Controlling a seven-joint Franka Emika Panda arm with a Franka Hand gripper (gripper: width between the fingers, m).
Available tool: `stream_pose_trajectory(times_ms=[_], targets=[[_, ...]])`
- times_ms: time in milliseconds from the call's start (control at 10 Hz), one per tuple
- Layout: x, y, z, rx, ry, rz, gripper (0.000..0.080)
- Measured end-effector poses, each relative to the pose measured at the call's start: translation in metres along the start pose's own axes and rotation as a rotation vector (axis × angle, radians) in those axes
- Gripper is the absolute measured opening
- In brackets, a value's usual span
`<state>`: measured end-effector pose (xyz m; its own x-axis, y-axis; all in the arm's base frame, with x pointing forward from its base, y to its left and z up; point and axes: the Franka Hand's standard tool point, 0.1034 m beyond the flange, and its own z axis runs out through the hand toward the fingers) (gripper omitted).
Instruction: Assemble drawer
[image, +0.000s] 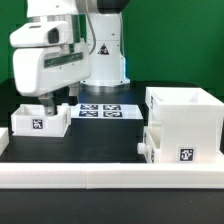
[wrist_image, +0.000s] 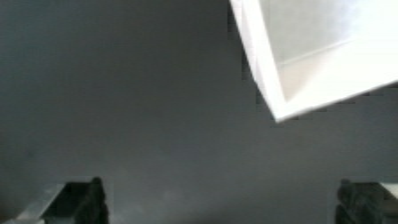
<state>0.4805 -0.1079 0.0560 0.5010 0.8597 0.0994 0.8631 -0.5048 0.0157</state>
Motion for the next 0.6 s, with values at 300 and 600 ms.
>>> stream_pose_trajectory(times_ms=[300,600], targets=[[-0.023,-0.011,-0.008,-0.032,-0.001,0.341,0.0649],[-0.019,-0.010,-0.010,-0.031,0.006,0.545,0.0649]])
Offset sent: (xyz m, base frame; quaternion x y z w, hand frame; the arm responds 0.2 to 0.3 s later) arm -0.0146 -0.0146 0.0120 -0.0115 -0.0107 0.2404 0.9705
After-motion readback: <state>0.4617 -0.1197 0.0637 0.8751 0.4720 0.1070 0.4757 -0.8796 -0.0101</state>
